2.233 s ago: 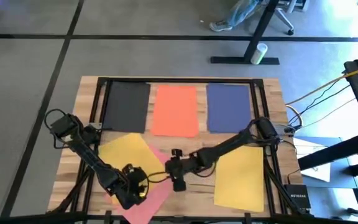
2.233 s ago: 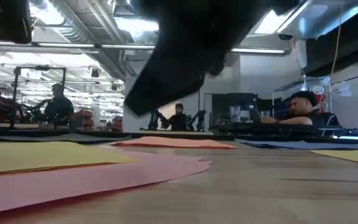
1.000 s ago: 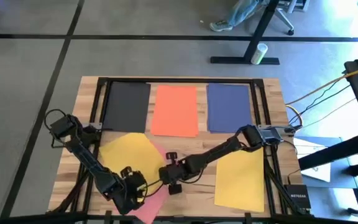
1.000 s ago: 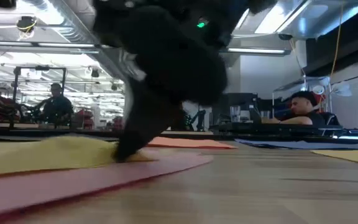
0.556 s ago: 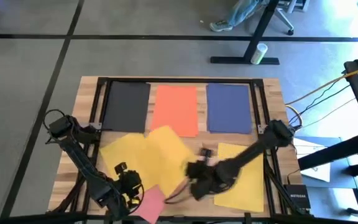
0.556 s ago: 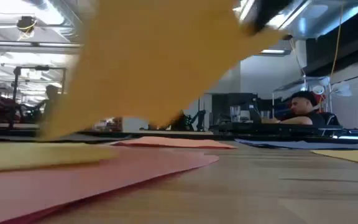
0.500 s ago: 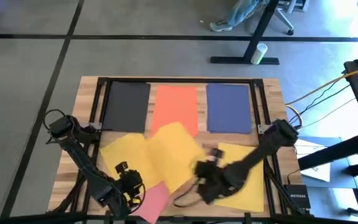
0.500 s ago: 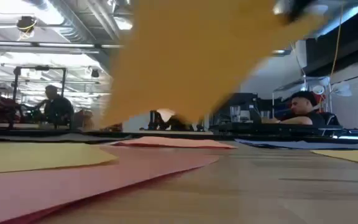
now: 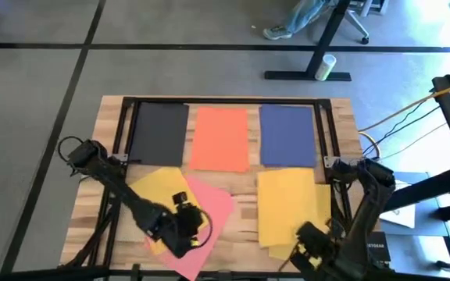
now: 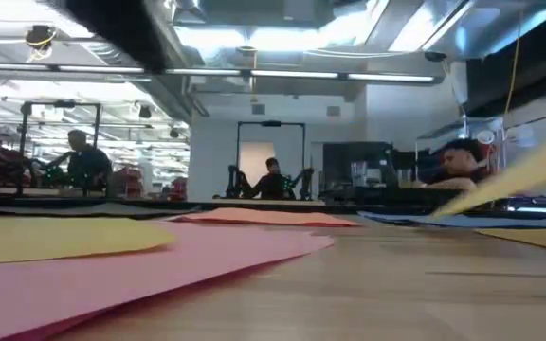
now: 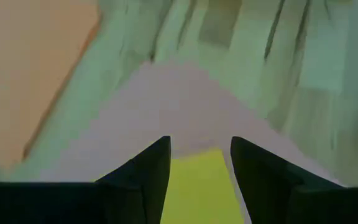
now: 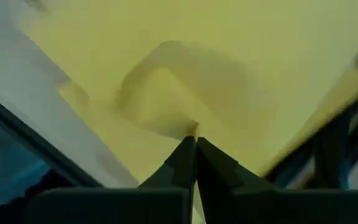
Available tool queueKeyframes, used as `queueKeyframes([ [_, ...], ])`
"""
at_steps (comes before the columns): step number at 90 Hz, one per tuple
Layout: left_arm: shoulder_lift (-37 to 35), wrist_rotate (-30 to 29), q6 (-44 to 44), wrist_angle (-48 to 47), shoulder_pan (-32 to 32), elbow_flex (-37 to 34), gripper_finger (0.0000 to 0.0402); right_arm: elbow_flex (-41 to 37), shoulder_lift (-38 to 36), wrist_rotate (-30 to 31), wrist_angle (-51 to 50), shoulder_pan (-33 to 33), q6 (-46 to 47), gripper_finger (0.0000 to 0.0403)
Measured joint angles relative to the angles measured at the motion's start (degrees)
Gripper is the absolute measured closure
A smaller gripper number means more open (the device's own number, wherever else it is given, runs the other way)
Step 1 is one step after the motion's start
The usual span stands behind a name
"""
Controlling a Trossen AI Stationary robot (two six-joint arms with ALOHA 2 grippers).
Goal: Organize paper
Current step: Stack the yellow on top of the other yellow paper
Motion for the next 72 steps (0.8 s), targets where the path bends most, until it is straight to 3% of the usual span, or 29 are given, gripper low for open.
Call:
queueKeyframes([
  [19, 2.10, 2.32, 14.44, 12.01, 6.28, -0.04, 0.0247, -6.02, -0.02, -2.70, 11.97, 5.43, 10.79, 0.0403],
  [38, 8.76, 13.32, 28.41, 30.46, 13.91, -0.04, 0.0247, -14.81, 0.27, -2.29, 26.30, 5.87, 10.91, 0.0403],
  [57, 15.03, 24.76, 35.07, 51.25, 19.35, 0.45, 0.0247, -20.46, 0.36, -2.55, 30.84, 5.88, 10.49, 0.0403],
  [72, 19.37, 29.15, 36.87, 53.54, 21.63, 5.44, 0.0247, -21.09, 0.33, -4.00, 30.94, 5.99, 8.08, 0.0403],
])
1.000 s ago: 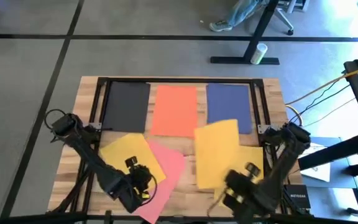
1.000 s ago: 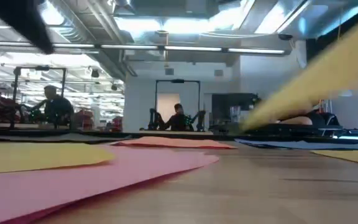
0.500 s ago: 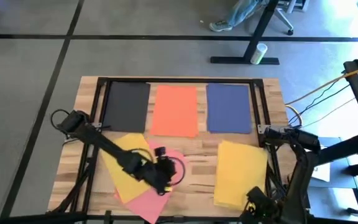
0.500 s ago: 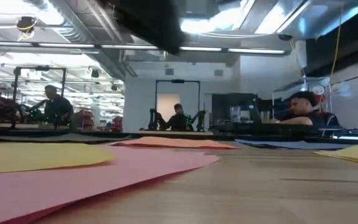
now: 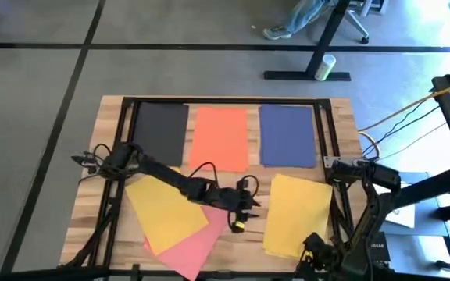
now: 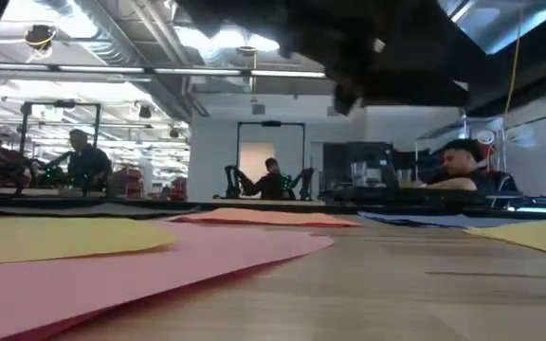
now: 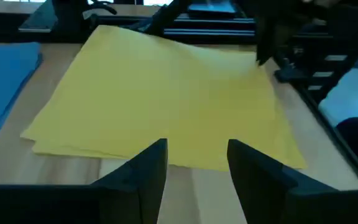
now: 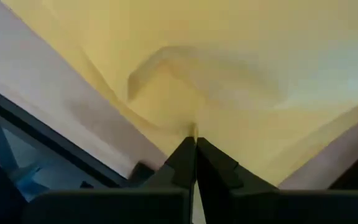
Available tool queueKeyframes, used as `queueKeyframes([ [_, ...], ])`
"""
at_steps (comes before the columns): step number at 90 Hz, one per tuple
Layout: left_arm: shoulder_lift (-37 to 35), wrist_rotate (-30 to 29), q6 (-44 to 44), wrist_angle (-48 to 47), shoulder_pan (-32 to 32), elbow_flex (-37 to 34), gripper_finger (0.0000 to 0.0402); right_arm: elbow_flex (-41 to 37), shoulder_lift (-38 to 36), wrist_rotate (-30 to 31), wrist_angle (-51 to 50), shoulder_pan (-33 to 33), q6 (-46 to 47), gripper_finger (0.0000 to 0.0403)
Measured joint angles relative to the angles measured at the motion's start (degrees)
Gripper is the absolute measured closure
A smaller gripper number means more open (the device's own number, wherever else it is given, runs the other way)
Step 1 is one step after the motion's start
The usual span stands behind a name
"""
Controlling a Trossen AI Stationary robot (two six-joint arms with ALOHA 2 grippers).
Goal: Organize paper
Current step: Stack the yellow on top of the other yellow paper
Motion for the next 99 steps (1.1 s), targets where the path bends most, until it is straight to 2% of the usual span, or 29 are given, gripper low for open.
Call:
queueKeyframes([
  [24, 9.03, 3.38, 1.66, -0.74, 0.37, 10.18, 0.0247, 0.07, 0.00, -0.92, 0.20, 0.68, -0.16, 0.0403],
  [43, 15.05, 4.78, 0.66, -2.42, 1.14, 15.58, 0.0247, 0.10, 0.00, -1.58, 0.31, 0.63, -0.23, 0.0403],
  [63, 17.33, 6.62, -0.79, -2.51, 1.84, 17.11, 0.0247, 0.10, 0.00, -1.57, 0.36, 0.60, -0.87, 0.0403],
  [82, 18.32, 6.84, -1.09, -2.21, 1.81, 17.27, 0.0247, -1.13, -0.07, -1.81, 2.12, 0.57, -8.62, 0.0403],
  [99, 18.69, 6.86, -1.40, -3.07, 1.84, 17.22, 0.0247, -3.27, -0.07, -7.38, 4.21, 0.59, -10.80, 0.0403],
])
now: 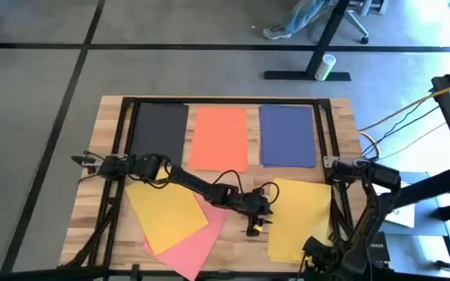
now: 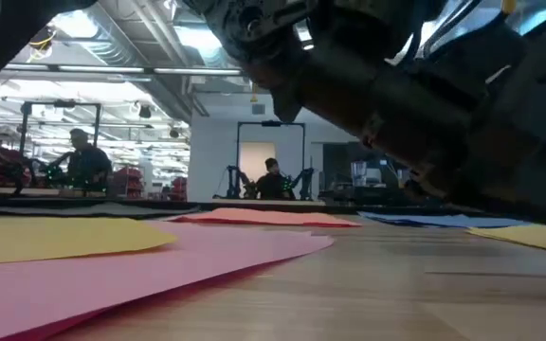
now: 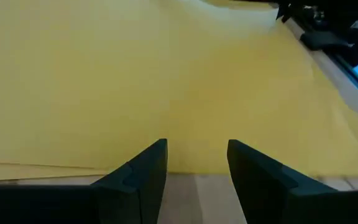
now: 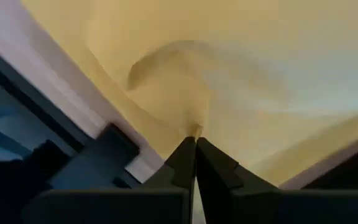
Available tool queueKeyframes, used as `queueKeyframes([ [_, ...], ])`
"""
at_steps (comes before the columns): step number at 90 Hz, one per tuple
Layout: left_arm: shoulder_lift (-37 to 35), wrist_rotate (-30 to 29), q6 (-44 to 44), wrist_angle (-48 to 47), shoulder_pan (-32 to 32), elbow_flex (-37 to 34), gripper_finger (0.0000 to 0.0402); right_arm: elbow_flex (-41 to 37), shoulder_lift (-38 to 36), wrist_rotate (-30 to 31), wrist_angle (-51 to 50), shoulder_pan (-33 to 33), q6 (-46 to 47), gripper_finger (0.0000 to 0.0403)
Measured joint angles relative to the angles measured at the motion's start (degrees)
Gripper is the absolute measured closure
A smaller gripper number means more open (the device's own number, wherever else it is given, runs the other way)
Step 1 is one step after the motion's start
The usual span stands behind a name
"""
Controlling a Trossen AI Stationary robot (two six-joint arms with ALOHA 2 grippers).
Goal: Organize paper
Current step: Stack the yellow on top of the other yellow paper
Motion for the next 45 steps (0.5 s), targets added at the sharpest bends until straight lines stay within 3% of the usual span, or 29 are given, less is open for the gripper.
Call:
queueKeyframes([
  [22, -0.13, 0.55, -0.11, -1.53, -0.24, 0.00, 0.0247, 0.90, 0.00, 1.89, -0.24, 0.04, 0.78, 0.0380],
  [33, -0.13, 2.16, -0.79, -1.82, -0.61, 0.00, 0.0247, 0.90, 0.00, 1.18, -2.09, 0.04, 1.13, 0.0337],
  [45, -0.84, 2.34, -0.06, -2.53, -1.39, 0.00, 0.0247, 0.88, 0.00, -3.74, -4.60, -0.01, 2.24, 0.0276],
])
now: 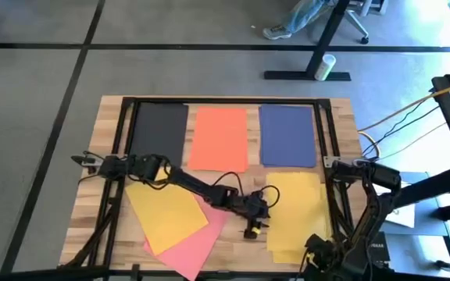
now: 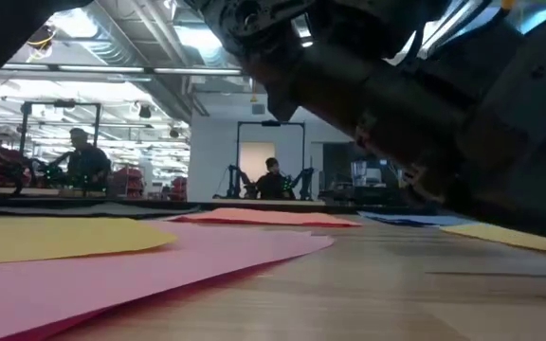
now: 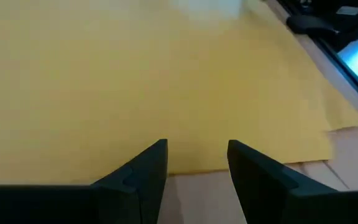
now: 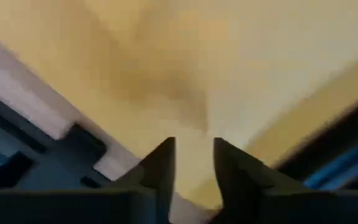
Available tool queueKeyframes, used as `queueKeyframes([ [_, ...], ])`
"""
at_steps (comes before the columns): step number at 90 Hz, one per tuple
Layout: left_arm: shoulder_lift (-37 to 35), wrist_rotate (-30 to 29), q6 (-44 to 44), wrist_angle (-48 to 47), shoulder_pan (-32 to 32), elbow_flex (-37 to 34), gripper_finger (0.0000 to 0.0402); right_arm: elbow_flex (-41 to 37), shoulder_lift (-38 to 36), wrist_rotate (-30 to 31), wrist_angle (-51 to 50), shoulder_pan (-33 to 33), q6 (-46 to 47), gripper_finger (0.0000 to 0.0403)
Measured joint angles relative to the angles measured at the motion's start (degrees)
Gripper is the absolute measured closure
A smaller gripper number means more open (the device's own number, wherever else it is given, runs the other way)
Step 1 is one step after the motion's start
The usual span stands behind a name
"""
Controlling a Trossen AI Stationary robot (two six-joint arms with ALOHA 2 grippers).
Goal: Organize paper
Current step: Stack the yellow on top of the other yellow paper
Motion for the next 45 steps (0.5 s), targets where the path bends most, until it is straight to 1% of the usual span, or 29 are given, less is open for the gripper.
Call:
queueKeyframes([
  [12, -1.46, -0.04, 0.96, -0.41, -0.48, 0.00, 0.0247, 0.00, 0.09, -2.93, 0.76, -0.08, -0.87, 0.0228],
  [20, -1.55, -0.21, 1.44, -0.48, -0.39, 0.02, 0.0247, 0.00, 0.09, -1.79, 1.07, 0.05, -0.79, 0.0215],
  [24, -1.52, -0.26, 1.43, -0.79, -0.33, 0.01, 0.0247, 0.02, 0.07, 0.76, 0.83, 0.05, -0.80, 0.0215],
  [30, -1.52, -0.28, 1.39, -0.95, -0.29, 0.00, 0.0247, 0.46, 0.07, 6.45, -1.13, 0.05, -0.79, 0.0221],
  [38, -1.52, -0.26, 0.63, -1.36, -0.58, 0.00, 0.0247, 0.63, -0.02, 12.35, -5.76, -0.54, 0.27, 0.0244],
  [45, -1.81, -0.01, 0.12, -3.59, -1.53, -0.01, 0.0247, 0.63, -0.01, 15.79, -6.31, -1.33, -0.41, 0.0266],
])
